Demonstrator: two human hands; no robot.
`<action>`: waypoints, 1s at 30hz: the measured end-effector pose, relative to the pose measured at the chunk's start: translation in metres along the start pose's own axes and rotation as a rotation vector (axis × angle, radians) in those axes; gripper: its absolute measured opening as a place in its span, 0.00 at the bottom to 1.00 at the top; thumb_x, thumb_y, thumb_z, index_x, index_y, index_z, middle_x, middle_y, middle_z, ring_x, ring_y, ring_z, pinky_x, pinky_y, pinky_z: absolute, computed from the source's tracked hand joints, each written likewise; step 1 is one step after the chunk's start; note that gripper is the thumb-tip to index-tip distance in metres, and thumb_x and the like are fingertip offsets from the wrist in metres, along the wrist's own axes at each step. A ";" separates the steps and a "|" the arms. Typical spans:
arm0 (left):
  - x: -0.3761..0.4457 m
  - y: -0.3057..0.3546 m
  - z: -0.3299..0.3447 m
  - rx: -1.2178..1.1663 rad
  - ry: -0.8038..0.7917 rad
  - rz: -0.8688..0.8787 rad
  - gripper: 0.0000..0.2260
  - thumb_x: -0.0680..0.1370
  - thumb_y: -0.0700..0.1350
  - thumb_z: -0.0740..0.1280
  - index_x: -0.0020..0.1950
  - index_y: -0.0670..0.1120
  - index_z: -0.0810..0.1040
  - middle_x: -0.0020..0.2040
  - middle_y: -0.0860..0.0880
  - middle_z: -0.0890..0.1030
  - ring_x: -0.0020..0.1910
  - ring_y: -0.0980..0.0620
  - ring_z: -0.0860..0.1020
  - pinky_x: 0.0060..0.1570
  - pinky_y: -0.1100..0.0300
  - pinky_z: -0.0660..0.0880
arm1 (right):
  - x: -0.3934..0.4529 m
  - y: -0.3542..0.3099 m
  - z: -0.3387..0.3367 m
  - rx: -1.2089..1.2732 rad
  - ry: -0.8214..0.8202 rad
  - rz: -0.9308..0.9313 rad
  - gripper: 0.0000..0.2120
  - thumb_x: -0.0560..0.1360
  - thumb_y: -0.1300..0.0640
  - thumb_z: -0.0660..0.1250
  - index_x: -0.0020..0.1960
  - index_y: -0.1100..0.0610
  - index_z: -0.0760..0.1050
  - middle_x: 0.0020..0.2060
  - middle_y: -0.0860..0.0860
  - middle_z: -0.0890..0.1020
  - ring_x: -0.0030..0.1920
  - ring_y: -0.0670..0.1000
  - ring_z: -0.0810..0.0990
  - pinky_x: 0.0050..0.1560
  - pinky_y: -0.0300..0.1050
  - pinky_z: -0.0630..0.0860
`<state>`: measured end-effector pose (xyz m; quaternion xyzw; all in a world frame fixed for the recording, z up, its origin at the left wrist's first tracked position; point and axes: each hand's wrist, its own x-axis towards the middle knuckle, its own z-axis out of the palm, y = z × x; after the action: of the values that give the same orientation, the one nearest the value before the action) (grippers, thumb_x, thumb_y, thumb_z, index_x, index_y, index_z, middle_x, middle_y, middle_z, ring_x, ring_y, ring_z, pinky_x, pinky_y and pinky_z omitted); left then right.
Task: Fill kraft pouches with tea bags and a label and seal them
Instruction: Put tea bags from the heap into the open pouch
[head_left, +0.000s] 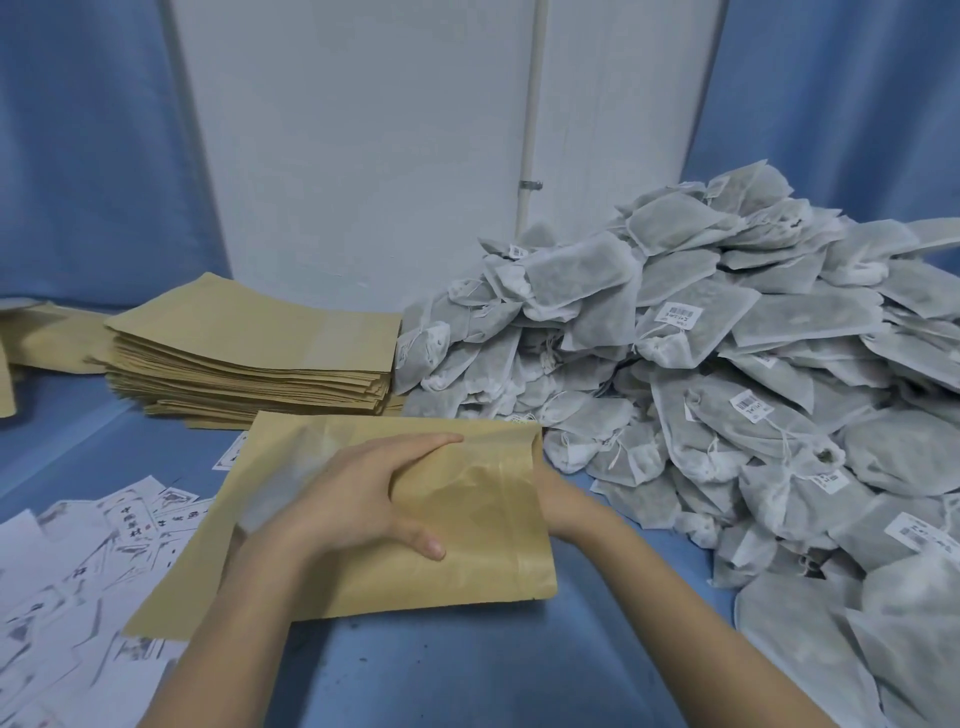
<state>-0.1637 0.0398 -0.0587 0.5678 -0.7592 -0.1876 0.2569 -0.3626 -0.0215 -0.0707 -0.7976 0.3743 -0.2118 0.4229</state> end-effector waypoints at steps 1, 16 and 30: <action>0.000 -0.001 0.000 0.036 0.031 -0.007 0.44 0.55 0.55 0.82 0.66 0.70 0.64 0.66 0.68 0.68 0.67 0.63 0.65 0.69 0.61 0.61 | 0.001 0.008 -0.008 0.048 0.157 -0.053 0.13 0.75 0.66 0.63 0.47 0.48 0.77 0.43 0.42 0.80 0.44 0.38 0.78 0.46 0.31 0.73; 0.000 -0.007 -0.002 0.152 0.137 -0.057 0.45 0.56 0.58 0.80 0.70 0.65 0.64 0.69 0.63 0.67 0.70 0.59 0.64 0.71 0.54 0.58 | -0.006 0.059 -0.048 -0.505 0.769 -0.034 0.10 0.78 0.59 0.61 0.38 0.59 0.73 0.36 0.52 0.76 0.42 0.55 0.75 0.41 0.42 0.64; -0.005 -0.007 -0.009 0.052 0.116 -0.041 0.43 0.54 0.53 0.82 0.62 0.72 0.65 0.64 0.70 0.69 0.65 0.64 0.67 0.64 0.65 0.62 | -0.029 0.019 -0.023 0.868 0.315 0.138 0.08 0.77 0.64 0.61 0.47 0.68 0.76 0.37 0.59 0.80 0.35 0.50 0.81 0.35 0.39 0.79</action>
<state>-0.1513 0.0425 -0.0563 0.5997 -0.7359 -0.1398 0.2816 -0.4042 -0.0177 -0.0749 -0.4784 0.3630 -0.4386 0.6686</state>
